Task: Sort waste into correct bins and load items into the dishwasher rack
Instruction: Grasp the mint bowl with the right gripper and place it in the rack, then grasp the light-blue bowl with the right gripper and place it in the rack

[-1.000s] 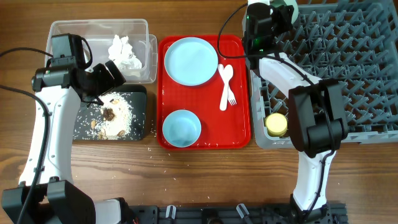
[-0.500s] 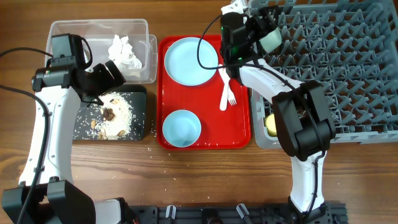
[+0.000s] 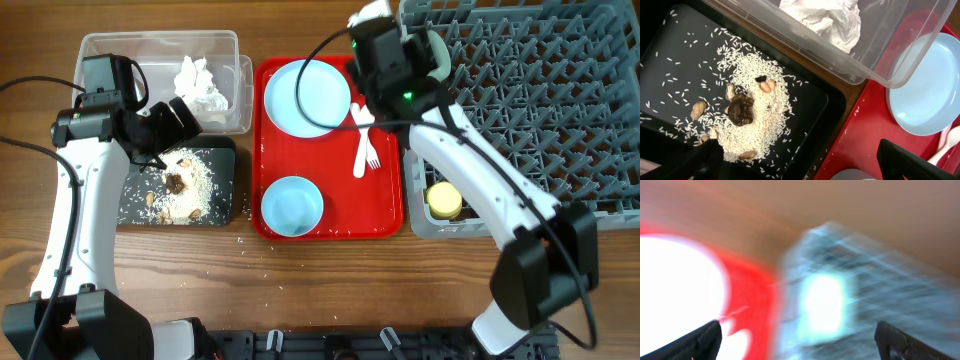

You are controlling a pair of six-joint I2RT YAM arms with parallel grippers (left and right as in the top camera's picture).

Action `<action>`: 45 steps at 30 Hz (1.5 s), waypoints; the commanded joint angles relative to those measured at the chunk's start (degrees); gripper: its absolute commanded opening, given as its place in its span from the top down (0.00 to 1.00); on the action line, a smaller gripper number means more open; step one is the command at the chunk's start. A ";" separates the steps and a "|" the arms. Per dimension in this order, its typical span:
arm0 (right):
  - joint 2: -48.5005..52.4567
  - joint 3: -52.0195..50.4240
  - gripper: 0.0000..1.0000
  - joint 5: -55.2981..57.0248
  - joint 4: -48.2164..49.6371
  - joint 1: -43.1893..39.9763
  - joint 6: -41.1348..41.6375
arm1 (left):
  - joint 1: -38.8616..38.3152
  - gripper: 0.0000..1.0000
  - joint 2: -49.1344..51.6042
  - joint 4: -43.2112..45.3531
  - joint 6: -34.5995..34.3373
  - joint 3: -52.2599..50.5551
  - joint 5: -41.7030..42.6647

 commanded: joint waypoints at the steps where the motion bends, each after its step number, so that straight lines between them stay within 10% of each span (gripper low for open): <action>1: -0.98 -1.86 0.01 -37.62 -5.31 0.57 26.53 | 0.33 0.00 -0.07 0.11 0.26 0.57 -0.35; 10: 0.96 -19.96 0.31 -35.63 -1.79 6.51 39.17 | 0.33 0.00 -0.07 0.11 0.26 0.57 -0.35; 20: 5.51 -19.96 0.65 -42.75 0.04 8.11 39.08 | 0.33 0.00 -0.07 0.11 0.26 0.57 -0.35; 23: 5.51 -19.96 0.96 -42.80 0.00 8.11 39.34 | 0.33 0.00 -0.07 0.11 0.26 0.57 -0.35; 26: 4.52 -18.53 0.96 -41.31 -1.77 7.54 39.28 | 0.33 0.00 -0.07 0.11 0.26 0.57 -0.35; 35: -14.58 -6.12 0.96 14.82 -23.78 -2.16 36.02 | 0.33 0.00 -0.07 0.11 0.26 0.57 -0.35; 45: -1.99 -6.21 0.96 56.83 -3.45 -6.16 -3.10 | 0.33 0.00 -0.07 0.11 0.26 0.57 -0.35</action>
